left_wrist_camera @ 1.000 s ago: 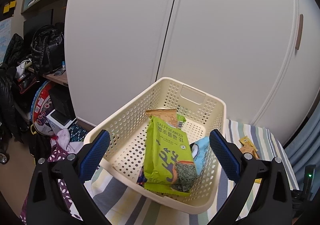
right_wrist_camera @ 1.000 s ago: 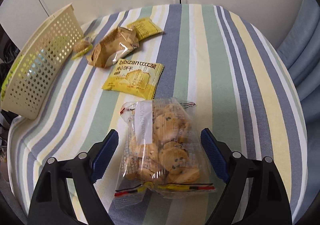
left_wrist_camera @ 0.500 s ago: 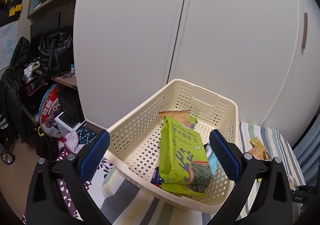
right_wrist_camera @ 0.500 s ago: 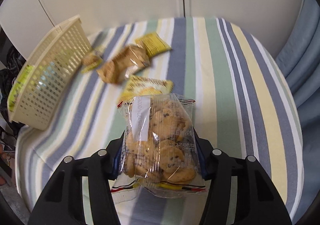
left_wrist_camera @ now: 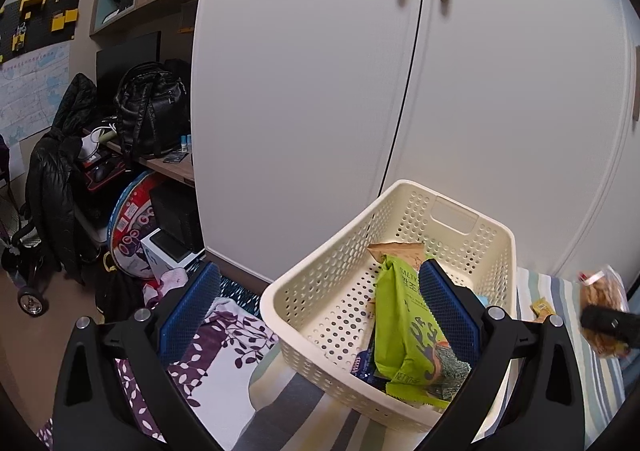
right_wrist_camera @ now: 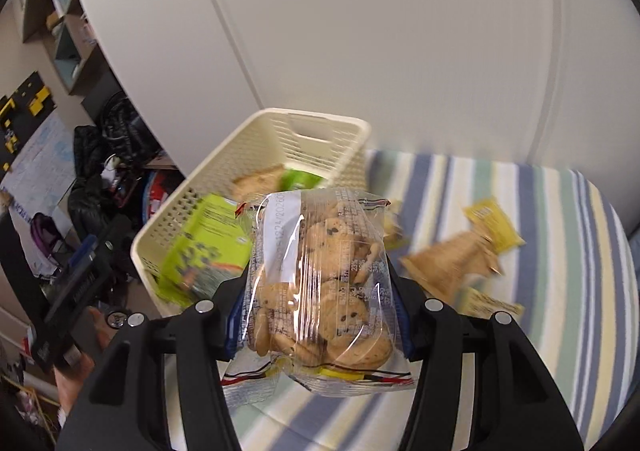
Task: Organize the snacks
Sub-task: 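Carry the clear cookie bag into the basket and open the right gripper, then move the right gripper over the table toward the yellow bibizan packet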
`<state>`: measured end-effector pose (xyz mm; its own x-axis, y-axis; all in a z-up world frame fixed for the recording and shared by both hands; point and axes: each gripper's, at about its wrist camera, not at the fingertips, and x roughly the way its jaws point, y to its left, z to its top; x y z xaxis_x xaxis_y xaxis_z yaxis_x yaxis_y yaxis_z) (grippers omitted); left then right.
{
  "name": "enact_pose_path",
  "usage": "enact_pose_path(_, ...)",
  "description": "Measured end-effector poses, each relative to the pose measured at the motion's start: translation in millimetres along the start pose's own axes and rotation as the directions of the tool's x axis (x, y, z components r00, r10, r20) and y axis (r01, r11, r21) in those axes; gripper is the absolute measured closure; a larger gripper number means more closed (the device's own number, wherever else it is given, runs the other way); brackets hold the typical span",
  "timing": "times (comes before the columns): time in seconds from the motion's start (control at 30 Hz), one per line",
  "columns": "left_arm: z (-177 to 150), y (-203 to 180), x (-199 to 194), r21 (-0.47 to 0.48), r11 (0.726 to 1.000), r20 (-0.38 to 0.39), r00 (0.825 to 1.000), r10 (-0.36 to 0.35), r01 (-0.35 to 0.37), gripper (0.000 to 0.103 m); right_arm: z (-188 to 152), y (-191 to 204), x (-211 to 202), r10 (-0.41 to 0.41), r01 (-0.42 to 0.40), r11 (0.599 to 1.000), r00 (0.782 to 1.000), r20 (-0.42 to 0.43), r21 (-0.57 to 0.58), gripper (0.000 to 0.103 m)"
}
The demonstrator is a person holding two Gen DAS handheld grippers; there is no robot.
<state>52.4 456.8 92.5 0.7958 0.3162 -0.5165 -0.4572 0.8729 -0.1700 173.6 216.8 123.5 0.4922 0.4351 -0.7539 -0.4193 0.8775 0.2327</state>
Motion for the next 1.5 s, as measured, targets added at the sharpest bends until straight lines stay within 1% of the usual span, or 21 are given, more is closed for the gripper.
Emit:
enact_pose_path(0.17, 2, 6, 0, -0.001, 1.0, 0.013, 1.0, 0.028, -0.028, 0.002, 25, 42, 35, 0.017, -0.018, 0.999, 1.0, -0.014, -0.048, 0.047)
enact_pose_path(0.33, 3, 12, 4, -0.028, 0.999, 0.004, 1.0, 0.03, -0.03, 0.002, 42, 65, 71, 0.006, -0.008, 0.998, 0.999, -0.032, -0.06, 0.047)
enact_pose_path(0.5, 1, 16, 7, -0.052, 0.999, -0.011, 1.0, 0.008, -0.009, 0.002, 52, 72, 104, -0.027, 0.025, 0.999, 0.998, -0.048, -0.045, 0.045)
enact_pose_path(0.63, 1, 17, 8, -0.054, 0.998, -0.014, 1.0, 0.015, -0.016, 0.002, 54, 71, 122, -0.058, 0.056, 0.998, 0.996, -0.06, -0.035, 0.044)
enact_pose_path(0.7, 1, 19, 8, -0.064, 0.998, -0.016, 1.0, 0.013, -0.014, 0.002, 51, 69, 125, -0.057, 0.055, 0.998, 0.996, -0.065, -0.031, 0.042)
enact_pose_path(0.8, 2, 21, 7, -0.076, 0.997, -0.012, 1.0, 0.012, -0.013, 0.002, 48, 65, 125, -0.051, 0.05, 0.999, 0.997, -0.059, -0.011, 0.036)
enact_pose_path(0.97, 1, 20, 7, -0.069, 0.998, -0.011, 1.0, 0.01, -0.011, 0.002, 47, 61, 118, -0.029, 0.029, 1.0, 0.998, -0.048, 0.009, 0.036)
enact_pose_path(1.03, 1, 19, 7, -0.064, 0.998, -0.013, 1.0, 0.012, -0.013, 0.002, 48, 62, 114, -0.014, 0.015, 1.0, 0.999, -0.041, 0.01, 0.033)
enact_pose_path(1.1, 1, 19, 9, -0.067, 0.998, -0.015, 1.0, 0.012, -0.013, 0.002, 46, 63, 111, -0.003, 0.003, 1.0, 0.999, -0.038, 0.006, 0.032)
enact_pose_path(1.27, 0, 19, 9, -0.066, 0.998, -0.015, 1.0, 0.013, -0.014, 0.002, 42, 63, 106, -0.014, 0.014, 1.0, 0.999, -0.032, 0.007, 0.03)
enact_pose_path(1.33, 0, 19, 8, -0.065, 0.998, -0.014, 1.0, 0.013, -0.014, 0.002, 40, 63, 104, -0.025, 0.025, 1.0, 0.999, -0.024, 0.005, 0.026)
enact_pose_path(1.4, 0, 19, 8, -0.065, 0.998, -0.013, 1.0, 0.011, -0.012, 0.002, 39, 64, 102, -0.041, 0.041, 0.999, 0.999, -0.015, -0.003, 0.026)
enact_pose_path(1.5, 0, 18, 7, -0.062, 0.998, -0.012, 1.0, 0.009, -0.01, 0.002, 36, 64, 96, -0.088, 0.089, 0.996, 0.996, 0.009, -0.019, 0.026)
